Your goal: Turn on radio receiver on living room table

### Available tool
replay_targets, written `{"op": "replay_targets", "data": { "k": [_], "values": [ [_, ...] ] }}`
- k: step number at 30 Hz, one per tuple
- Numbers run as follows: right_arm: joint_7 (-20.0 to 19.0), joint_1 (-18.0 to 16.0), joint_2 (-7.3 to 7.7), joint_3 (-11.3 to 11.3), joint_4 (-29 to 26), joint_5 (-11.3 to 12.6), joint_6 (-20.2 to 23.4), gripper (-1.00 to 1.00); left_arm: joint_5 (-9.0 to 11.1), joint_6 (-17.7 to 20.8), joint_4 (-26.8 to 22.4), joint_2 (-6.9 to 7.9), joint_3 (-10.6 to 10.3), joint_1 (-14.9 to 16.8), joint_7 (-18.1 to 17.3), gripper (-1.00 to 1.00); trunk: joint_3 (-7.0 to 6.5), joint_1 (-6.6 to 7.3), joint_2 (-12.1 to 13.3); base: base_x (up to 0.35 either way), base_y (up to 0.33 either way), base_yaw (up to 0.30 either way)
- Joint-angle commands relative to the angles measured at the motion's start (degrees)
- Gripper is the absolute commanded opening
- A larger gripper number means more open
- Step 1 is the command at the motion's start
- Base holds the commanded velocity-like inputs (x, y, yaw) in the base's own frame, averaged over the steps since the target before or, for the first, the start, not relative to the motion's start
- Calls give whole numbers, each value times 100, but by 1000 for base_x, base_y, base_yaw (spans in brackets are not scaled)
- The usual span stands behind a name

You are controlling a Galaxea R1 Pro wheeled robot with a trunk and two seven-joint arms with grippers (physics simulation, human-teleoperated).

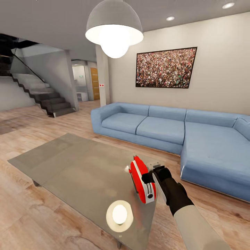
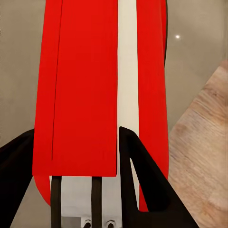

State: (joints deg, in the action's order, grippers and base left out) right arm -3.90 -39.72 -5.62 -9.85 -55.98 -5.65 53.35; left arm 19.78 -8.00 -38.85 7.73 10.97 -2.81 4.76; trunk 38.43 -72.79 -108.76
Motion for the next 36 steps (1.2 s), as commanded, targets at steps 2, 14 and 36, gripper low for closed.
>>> {"op": "replay_targets", "data": {
  "k": [2,14,36],
  "values": [
    [0,-1,0,1,-1,-1,0,-100,0,0,0,0,1,0,2,100,-37,45,81,0,0,0],
    [5,-1,0,19,-1,3,-5,-100,0,14,0,14,1,0,3,100,-252,308,563,0,0,0],
    [23,1,0,27,-10,26,-352,-100,0,9,0,18,1,0,7,100,-647,791,1445,0,0,0]
  ]
}}
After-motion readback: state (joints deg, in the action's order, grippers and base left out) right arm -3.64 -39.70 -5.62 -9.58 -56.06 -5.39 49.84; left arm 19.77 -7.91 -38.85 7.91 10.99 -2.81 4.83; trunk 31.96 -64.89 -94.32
